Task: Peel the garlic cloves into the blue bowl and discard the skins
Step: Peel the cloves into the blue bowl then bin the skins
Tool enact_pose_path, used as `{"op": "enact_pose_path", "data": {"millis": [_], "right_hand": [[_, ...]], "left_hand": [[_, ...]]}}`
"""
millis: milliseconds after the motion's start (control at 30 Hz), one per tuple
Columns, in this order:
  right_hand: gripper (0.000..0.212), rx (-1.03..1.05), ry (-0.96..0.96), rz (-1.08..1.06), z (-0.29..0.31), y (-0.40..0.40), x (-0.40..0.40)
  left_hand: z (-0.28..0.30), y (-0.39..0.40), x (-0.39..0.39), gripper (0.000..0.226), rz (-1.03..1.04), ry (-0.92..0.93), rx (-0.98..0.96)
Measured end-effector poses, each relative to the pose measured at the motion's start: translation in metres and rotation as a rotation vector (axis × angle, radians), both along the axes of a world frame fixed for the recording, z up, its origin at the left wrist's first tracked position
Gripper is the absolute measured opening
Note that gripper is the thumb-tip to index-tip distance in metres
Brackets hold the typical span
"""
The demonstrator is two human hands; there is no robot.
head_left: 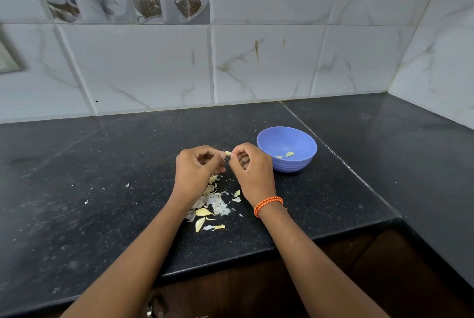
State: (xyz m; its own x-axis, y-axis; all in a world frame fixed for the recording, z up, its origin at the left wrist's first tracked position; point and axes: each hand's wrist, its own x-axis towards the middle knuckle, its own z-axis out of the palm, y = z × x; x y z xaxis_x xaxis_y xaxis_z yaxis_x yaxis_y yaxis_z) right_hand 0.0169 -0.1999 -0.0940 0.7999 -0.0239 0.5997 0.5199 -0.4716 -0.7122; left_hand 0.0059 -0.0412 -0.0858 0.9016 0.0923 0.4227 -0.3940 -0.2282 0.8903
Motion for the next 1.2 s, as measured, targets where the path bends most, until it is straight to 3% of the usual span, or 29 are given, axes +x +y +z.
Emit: {"op": "enact_pose_path", "data": {"millis": [600, 767, 933, 1200], "right_hand": [[0.017, 0.101, 0.051, 0.03, 0.0051, -0.001, -0.0052], [0.042, 0.161, 0.148, 0.043, 0.0051, -0.0009, -0.0067], [0.007, 0.092, 0.061, 0.118, 0.0075, -0.001, -0.0071], [0.006, 0.094, 0.046, 0.024, 0.0048, -0.0017, -0.0084]], "left_hand": [[0.0004, -0.001, 0.0016, 0.017, -0.113, 0.042, -0.022], [-0.0016, 0.0018, 0.0028, 0.019, -0.05, 0.021, 0.027], [-0.0021, 0.0031, 0.0036, 0.018, -0.002, -0.013, 0.069], [0.003, -0.0006, -0.0037, 0.011, -0.001, -0.027, 0.124]]}}
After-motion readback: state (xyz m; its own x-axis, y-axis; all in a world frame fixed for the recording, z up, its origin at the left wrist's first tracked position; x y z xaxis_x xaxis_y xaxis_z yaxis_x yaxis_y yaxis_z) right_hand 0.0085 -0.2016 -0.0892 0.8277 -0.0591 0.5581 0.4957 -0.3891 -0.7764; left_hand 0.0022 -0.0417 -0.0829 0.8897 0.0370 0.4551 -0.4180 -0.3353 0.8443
